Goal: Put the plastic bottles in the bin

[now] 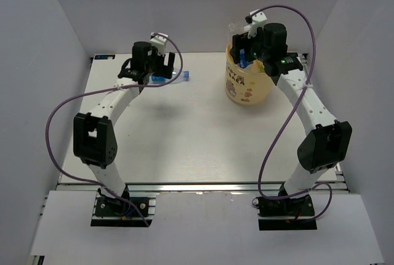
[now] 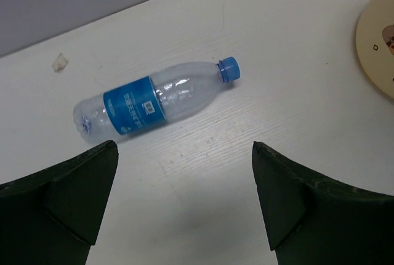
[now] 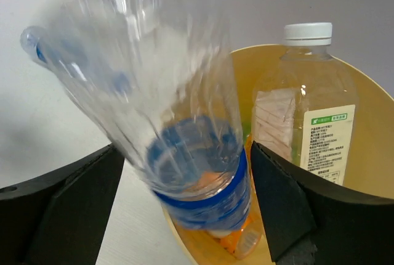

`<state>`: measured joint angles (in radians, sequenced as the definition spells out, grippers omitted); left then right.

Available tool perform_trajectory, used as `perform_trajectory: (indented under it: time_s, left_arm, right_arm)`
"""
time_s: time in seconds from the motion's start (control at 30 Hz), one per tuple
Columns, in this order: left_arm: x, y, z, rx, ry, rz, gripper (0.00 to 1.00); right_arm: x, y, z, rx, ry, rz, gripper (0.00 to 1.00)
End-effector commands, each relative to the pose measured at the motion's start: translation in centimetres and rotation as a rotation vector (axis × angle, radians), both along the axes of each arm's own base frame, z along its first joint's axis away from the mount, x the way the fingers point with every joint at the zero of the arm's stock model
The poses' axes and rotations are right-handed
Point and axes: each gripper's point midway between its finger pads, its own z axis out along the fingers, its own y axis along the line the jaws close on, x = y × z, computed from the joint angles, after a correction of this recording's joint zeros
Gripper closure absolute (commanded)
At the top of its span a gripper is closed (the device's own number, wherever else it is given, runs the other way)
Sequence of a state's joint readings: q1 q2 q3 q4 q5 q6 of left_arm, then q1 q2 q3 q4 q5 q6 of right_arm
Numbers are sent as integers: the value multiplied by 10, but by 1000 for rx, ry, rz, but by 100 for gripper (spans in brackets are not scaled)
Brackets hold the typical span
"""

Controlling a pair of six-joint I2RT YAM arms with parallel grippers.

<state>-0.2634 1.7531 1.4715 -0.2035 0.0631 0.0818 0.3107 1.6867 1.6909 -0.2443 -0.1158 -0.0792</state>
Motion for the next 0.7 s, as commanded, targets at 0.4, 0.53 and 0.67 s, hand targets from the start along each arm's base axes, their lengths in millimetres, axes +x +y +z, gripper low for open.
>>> perform_trajectory:
  time_s: [0.4,0.53,0.67]
  left_arm:
    - [61,-10,-55,210,133,-470,2]
    - [76,-4,-85,216,162,-472,2]
    - [84,3,-116,256,194,-459,2]
  right_arm:
    - [-45,-53,106,77,-223,-248,11]
    - [-70,-71,95,84,-218,-307,11]
    - [-94,-79,94,146,-235,-327,11]
